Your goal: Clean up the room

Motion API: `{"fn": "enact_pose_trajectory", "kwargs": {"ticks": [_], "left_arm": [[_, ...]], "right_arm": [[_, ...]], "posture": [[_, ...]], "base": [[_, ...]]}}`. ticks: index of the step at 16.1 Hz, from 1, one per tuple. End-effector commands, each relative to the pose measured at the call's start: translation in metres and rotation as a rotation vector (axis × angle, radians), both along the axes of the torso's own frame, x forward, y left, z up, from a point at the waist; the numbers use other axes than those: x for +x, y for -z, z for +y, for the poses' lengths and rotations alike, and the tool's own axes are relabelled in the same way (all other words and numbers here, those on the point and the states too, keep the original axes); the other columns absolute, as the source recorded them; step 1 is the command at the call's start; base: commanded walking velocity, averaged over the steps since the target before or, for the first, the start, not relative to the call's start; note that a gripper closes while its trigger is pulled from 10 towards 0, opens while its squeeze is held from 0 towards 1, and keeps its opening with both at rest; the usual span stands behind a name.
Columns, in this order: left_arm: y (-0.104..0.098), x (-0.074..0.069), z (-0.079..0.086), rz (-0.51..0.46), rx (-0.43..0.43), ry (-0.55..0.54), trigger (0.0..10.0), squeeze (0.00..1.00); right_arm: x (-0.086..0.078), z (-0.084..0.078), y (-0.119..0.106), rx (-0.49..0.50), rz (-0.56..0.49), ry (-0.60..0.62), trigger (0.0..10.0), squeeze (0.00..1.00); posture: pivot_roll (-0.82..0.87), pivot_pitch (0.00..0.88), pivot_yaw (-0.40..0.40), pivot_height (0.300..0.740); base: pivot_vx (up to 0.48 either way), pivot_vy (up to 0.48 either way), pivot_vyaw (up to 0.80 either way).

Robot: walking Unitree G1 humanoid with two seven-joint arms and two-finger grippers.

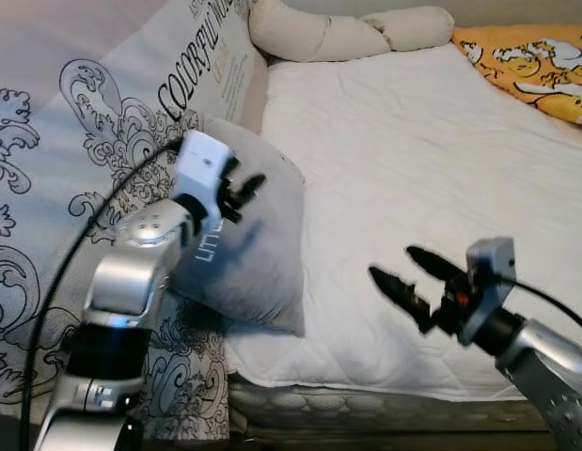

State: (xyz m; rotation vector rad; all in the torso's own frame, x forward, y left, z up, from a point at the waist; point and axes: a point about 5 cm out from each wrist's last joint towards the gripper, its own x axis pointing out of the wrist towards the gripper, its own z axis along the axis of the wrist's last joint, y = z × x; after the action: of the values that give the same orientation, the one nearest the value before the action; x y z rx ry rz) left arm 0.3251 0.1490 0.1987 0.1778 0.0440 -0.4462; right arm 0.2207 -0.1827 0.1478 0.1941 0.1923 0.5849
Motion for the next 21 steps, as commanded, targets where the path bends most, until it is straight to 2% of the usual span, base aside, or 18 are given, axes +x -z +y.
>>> {"fn": "enact_pose_trajectory", "kwargs": {"ticks": [1,2,3,5,6,8,9,11,13,15,19,21], "left_arm": [[0.003,-0.005,0.007,-0.005,-0.023,-0.057,10.0,1.0],[0.015,-0.015,0.009,0.005,-0.015,-0.102,10.0,1.0],[0.023,-0.019,0.01,0.003,0.012,-0.132,10.0,1.0],[0.044,-0.038,0.014,-0.022,-0.041,-0.226,10.0,1.0],[0.046,-0.041,0.015,-0.026,-0.057,-0.244,10.0,1.0],[0.058,-0.049,0.022,0.019,-0.107,-0.306,10.0,1.0],[0.059,-0.05,0.023,0.017,-0.103,-0.313,10.0,1.0],[0.069,-0.055,0.022,0.044,-0.079,-0.31,10.0,1.0],[0.072,-0.055,0.024,0.029,-0.063,-0.321,10.0,1.0],[0.077,-0.056,0.027,0.035,-0.06,-0.345,10.0,1.0],[0.075,-0.05,0.019,0.021,-0.059,-0.346,10.0,1.0],[0.079,-0.048,0.025,0.029,-0.045,-0.359,10.0,1.0]], "right_arm": [[0.004,-0.003,-0.002,-0.031,-0.012,0.061,10.0,1.0],[0.006,-0.001,-0.003,-0.108,-0.083,0.09,10.0,1.0],[0.006,0.0,-0.003,-0.111,-0.097,0.096,10.0,1.0],[0.014,0.002,-0.002,-0.09,-0.159,0.29,10.0,1.0],[0.015,0.001,-0.001,-0.081,-0.159,0.341,10.0,1.0],[0.015,0.002,0.015,-0.107,-0.093,0.478,10.0,1.0],[0.015,0.003,0.018,-0.112,-0.09,0.483,10.0,1.0],[0.016,-0.006,0.028,-0.204,-0.062,0.624,10.0,1.0],[0.018,-0.009,0.027,-0.239,-0.081,0.657,10.0,1.0],[0.023,-0.01,0.023,-0.227,-0.091,0.678,10.0,1.0],[0.03,-0.008,0.028,-0.261,-0.089,0.688,10.0,1.0],[0.035,-0.006,0.026,-0.251,-0.106,0.68,10.0,1.0]], "posture": [[-0.12,0.0,0.082,0.74],[-0.12,0.0,0.079,0.74],[-0.12,0.0,0.077,0.74],[-0.1,0.0,0.058,0.74],[-0.09,0.0,0.055,0.74],[-0.07,0.0,0.039,0.74],[-0.07,0.0,0.039,0.74],[-0.07,0.0,0.025,0.74],[-0.08,0.0,0.022,0.74],[-0.08,0.0,0.017,0.74],[-0.06,0.0,0.011,0.74],[-0.08,0.0,0.022,0.74]], "base": [[0.0,0.0,0.0],[0.0,0.0,0.0],[0.0,0.0,0.0],[0.0,0.0,0.0],[0.0,0.0,0.0],[0.0,-0.311,0.0],[0.0,-0.345,0.0],[0.0,-0.349,0.0],[0.0,-0.349,0.0],[0.0,-0.343,0.0],[0.0,-0.343,0.0],[0.0,-0.341,0.0]]}}
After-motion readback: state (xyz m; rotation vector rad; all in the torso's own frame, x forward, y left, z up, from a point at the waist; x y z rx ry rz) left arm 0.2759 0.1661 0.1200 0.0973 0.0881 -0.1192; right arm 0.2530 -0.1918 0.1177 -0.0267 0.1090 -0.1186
